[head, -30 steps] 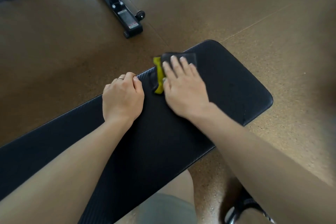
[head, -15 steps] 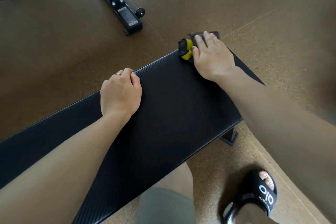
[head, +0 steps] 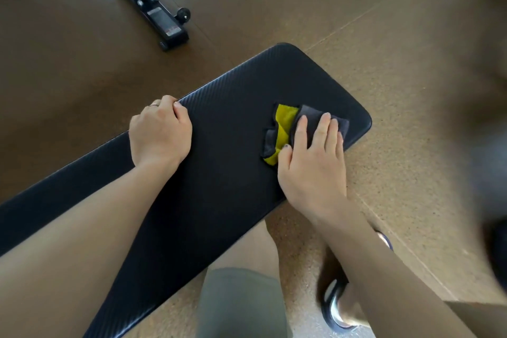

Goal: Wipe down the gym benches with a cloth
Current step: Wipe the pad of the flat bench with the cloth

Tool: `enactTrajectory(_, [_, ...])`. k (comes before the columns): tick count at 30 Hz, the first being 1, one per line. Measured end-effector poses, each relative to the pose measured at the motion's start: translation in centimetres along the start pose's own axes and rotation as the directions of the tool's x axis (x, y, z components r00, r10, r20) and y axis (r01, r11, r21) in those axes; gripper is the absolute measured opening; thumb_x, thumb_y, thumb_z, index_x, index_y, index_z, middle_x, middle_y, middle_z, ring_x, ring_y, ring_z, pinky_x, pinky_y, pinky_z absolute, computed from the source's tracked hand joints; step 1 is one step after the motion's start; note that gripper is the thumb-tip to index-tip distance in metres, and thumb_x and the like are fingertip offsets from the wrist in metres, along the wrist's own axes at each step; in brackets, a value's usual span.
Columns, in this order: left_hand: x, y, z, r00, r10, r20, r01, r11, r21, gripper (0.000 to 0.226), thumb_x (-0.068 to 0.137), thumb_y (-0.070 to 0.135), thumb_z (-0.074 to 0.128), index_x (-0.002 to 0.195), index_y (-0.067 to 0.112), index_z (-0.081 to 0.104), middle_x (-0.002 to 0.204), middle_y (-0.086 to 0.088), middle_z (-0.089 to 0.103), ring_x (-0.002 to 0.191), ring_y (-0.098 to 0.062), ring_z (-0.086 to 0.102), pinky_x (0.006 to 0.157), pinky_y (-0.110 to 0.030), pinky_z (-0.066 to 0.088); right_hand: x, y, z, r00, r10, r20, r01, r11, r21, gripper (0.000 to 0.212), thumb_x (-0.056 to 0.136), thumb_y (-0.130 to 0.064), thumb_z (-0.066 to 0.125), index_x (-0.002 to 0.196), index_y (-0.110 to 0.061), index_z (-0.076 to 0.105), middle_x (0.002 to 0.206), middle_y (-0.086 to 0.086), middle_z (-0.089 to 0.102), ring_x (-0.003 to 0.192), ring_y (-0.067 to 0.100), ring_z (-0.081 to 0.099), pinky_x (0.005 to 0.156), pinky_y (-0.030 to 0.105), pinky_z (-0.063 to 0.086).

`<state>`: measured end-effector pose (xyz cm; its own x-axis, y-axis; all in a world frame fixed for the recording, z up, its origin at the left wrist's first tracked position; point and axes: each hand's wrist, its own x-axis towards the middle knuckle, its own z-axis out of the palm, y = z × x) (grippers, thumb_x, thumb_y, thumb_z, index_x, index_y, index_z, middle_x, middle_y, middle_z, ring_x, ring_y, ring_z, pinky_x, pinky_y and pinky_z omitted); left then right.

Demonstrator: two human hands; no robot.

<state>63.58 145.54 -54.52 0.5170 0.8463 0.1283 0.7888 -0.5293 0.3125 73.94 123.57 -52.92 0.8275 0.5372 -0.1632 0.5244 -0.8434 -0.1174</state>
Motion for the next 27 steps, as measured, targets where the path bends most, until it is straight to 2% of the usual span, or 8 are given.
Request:
enactTrajectory(6, [0.1, -0.1, 0.1, 1.0, 0.011, 0.0, -0.011, 1.0, 0.007, 0.041, 0.109, 0.027, 0.029, 0.112, 0.007, 0.065, 0.108, -0.015, 0.07, 0.092, -0.035, 0.06, 0.088, -0.048, 0.043, 6.2, -2.4, 0.4, 0.993, 0.101, -0.058, -0.101, 0.995, 0.012, 0.073, 0.106, -0.054, 0.013, 0.163, -0.009, 0.007, 0.167, 0.03, -0.001, 0.155, 0.047, -0.001, 0.126, 0.059, 0.003])
enactTrajectory(10, [0.0, -0.1, 0.1, 1.0, 0.019, -0.005, -0.019, 1.0, 0.009, 0.041, 0.109, 0.027, 0.029, 0.112, 0.006, 0.065, 0.108, -0.015, 0.07, 0.086, -0.032, 0.056, 0.087, -0.048, 0.044, 1.0, -2.0, 1.0, 0.994, -0.022, -0.11, 0.027, 0.999, 0.04, 0.068, 0.107, -0.05, 0.008, 0.164, -0.014, 0.012, 0.169, 0.023, 0.006, 0.157, 0.041, 0.005, 0.127, 0.055, 0.008])
enactTrajectory(14, [0.1, -0.3, 0.2, 1.0, 0.019, 0.002, -0.019, 1.0, 0.02, 0.042, 0.109, 0.027, 0.029, 0.115, 0.007, 0.065, 0.109, -0.015, 0.07, 0.093, -0.036, 0.061, 0.089, -0.047, 0.043, -3.9, -0.6, 2.4, 0.988, -0.083, -0.127, 0.093, 0.993, 0.068, 0.069, 0.105, -0.051, 0.006, 0.164, -0.016, 0.016, 0.171, 0.017, 0.007, 0.158, 0.036, 0.006, 0.128, 0.048, 0.008])
enactTrajectory(16, [0.1, -0.2, 0.2, 1.0, 0.018, 0.01, -0.018, 1.0, 0.02, 0.042, 0.109, 0.027, 0.028, 0.116, 0.007, 0.065, 0.109, -0.015, 0.07, 0.094, -0.035, 0.061, 0.089, -0.047, 0.042, -2.1, 0.8, 2.7, 0.986, -0.022, -0.162, 0.037, 0.995, 0.091, 0.067, 0.107, -0.049, 0.011, 0.163, -0.014, 0.019, 0.17, 0.018, 0.007, 0.158, 0.035, 0.005, 0.128, 0.047, 0.007])
enactTrajectory(19, [0.1, -0.2, 0.2, 1.0, 0.013, 0.008, -0.013, 1.0, 0.015, 0.043, 0.109, 0.027, 0.029, 0.119, 0.007, 0.065, 0.112, -0.014, 0.07, 0.097, -0.035, 0.062, 0.091, -0.047, 0.043, 2.6, 2.5, 2.5, 0.962, 0.143, -0.232, -0.103, 0.979, 0.177, 0.064, 0.108, -0.044, 0.022, 0.162, -0.009, 0.023, 0.169, 0.023, 0.007, 0.157, 0.04, 0.004, 0.128, 0.054, 0.008])
enactTrajectory(22, [0.1, -0.2, 0.2, 1.0, 0.019, 0.001, -0.019, 1.0, 0.019, 0.043, 0.109, 0.027, 0.029, 0.117, 0.007, 0.066, 0.111, -0.014, 0.07, 0.095, -0.036, 0.062, 0.091, -0.049, 0.044, 4.7, 2.8, 2.6, 0.937, 0.246, -0.249, -0.177, 0.947, 0.268, 0.062, 0.109, -0.041, 0.029, 0.162, -0.008, 0.021, 0.169, 0.023, 0.003, 0.157, 0.041, -0.001, 0.128, 0.053, 0.002])
enactTrajectory(25, [0.0, -0.1, 0.2, 1.0, 0.019, 0.003, -0.02, 0.999, 0.026, 0.043, 0.109, 0.027, 0.029, 0.119, 0.006, 0.065, 0.112, -0.016, 0.07, 0.095, -0.037, 0.062, 0.092, -0.049, 0.043, 1.7, 0.5, 3.6, 0.898, 0.348, -0.268, -0.19, 0.858, 0.477, 0.06, 0.11, -0.033, 0.035, 0.162, -0.005, 0.02, 0.169, 0.023, -0.003, 0.157, 0.041, -0.006, 0.125, 0.035, -0.01])
enactTrajectory(27, [-0.1, -0.1, 0.2, 1.0, 0.017, 0.0, -0.017, 1.0, 0.021, 0.043, 0.109, 0.027, 0.029, 0.121, 0.005, 0.065, 0.113, -0.017, 0.07, 0.096, -0.038, 0.062, 0.093, -0.05, 0.043, -1.5, -1.9, 4.6, 0.887, 0.379, -0.262, -0.171, 0.798, 0.578, 0.06, 0.11, -0.028, 0.04, 0.162, -0.005, 0.02, 0.169, 0.023, -0.006, 0.157, 0.038, -0.003, 0.123, 0.024, -0.006])
